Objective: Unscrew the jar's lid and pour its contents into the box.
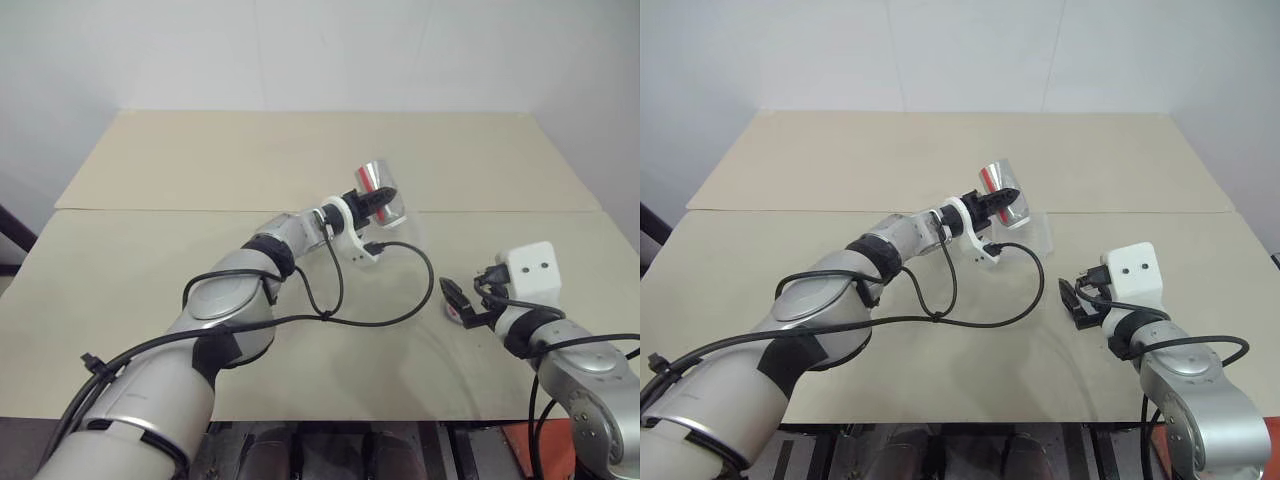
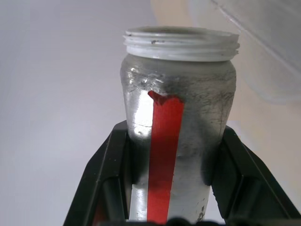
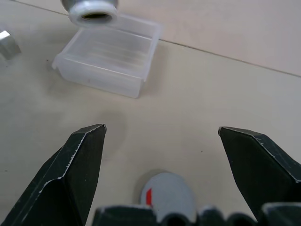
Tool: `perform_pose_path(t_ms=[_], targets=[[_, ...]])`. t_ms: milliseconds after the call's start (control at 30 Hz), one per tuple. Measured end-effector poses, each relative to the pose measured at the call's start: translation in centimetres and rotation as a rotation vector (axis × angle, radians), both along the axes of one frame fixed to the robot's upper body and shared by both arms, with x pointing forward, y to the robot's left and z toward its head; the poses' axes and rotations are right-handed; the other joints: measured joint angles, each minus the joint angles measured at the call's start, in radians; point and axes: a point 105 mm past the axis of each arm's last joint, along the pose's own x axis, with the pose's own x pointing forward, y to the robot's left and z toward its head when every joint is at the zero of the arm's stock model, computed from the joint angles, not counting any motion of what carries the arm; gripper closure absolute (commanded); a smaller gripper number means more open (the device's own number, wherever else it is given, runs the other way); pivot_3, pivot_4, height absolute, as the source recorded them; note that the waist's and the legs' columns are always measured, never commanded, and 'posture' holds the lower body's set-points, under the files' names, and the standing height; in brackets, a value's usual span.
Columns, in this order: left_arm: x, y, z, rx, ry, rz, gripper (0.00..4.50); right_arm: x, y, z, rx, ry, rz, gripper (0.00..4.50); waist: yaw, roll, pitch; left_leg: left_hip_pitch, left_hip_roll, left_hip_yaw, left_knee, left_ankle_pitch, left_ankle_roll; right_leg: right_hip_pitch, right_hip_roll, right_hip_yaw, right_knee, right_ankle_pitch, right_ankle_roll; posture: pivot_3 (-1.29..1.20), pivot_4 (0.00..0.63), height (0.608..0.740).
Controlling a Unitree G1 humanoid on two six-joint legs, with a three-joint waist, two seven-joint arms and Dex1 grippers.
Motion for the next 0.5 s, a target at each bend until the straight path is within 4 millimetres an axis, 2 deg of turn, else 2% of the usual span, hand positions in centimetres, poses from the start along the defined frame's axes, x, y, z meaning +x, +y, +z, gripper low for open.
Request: perform_pose_path(t_ms=[367,500], targets=[[0.6,0.5,-0.2,0.045,-0.018,0.052,2.63,-0.4,-0.5,-0.1,0.011,-0.001,-0.058,0.04,-0.001,0.0,0.0,-0.004,0.0,0.002,0.001,0.001,-0.001,-0.007,0.0,0.001,0.003,0.0,0.0,0.0,0.15,0.74],[1.0,0.8,0.4,-0.046,0.044,0.108,2.63,-0.4,-0.4,-0.2,0.005,0.002,-0.056,0.04,-0.002,0.0,0.0,-0.005,0.0,0.002,0.001,0.001,-0.001,-0.007,0.0,0.001,0.003,0.0,0.0,0.0,0.15,0.74]])
